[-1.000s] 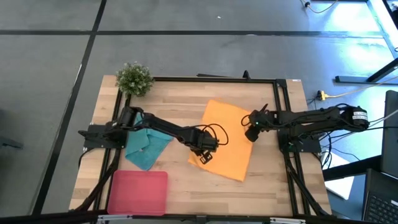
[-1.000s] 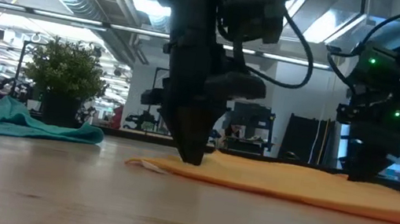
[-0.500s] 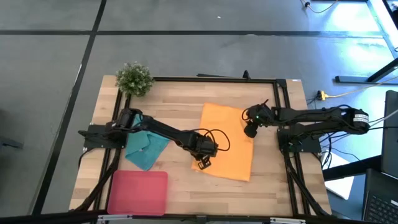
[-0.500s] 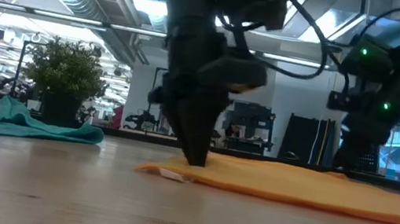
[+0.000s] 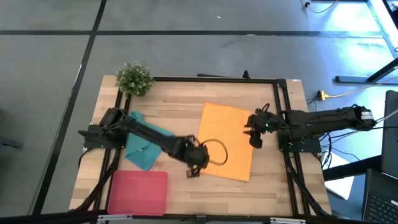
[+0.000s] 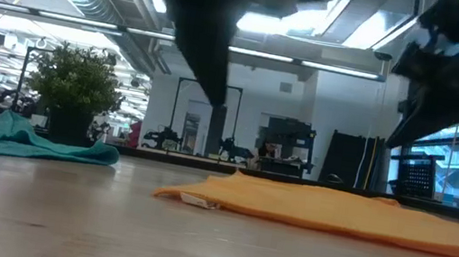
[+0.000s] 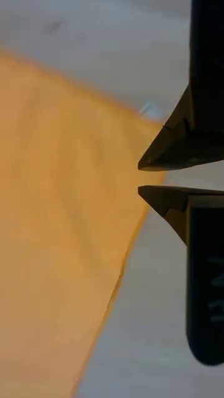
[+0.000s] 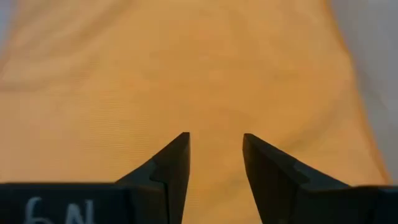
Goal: Roll microfiber towels into tight, uniform cylinder then place into a basket
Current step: Fold the yellow microfiber cloth
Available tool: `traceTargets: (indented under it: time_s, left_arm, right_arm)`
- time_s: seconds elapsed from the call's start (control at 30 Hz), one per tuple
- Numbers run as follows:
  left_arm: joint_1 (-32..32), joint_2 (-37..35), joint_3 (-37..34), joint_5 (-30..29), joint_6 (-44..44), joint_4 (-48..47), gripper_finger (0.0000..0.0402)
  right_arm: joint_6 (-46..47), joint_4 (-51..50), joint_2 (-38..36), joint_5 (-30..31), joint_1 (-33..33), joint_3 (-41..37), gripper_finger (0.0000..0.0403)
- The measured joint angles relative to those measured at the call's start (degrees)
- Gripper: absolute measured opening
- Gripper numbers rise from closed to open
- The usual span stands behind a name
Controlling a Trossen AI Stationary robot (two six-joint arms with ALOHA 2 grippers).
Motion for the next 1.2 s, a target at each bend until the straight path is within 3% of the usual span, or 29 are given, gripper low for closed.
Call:
traceTargets:
  time_s: [0.2,0.43,0.83,1.2]
  left_arm:
    - [-4.6,0.0,0.0,0.0,-2.1,0.1,0.0041]
    - [-6.8,0.0,0.0,-1.5,-7.0,0.6,0.0042]
    - [-7.2,3.0,0.1,-2.8,-5.7,0.8,0.0112]
    - [-9.7,7.7,0.1,-3.6,2.7,1.4,0.0115]
  right_arm:
    - [0.9,3.2,-0.3,0.6,12.1,0.0,0.0149]
    - [-0.6,3.6,0.5,5.0,21.5,0.0,0.0149]
    - [0.9,6.0,5.6,9.6,31.1,0.0,0.0149]
    - [2.7,17.1,17.0,7.8,38.4,0.0,0.0149]
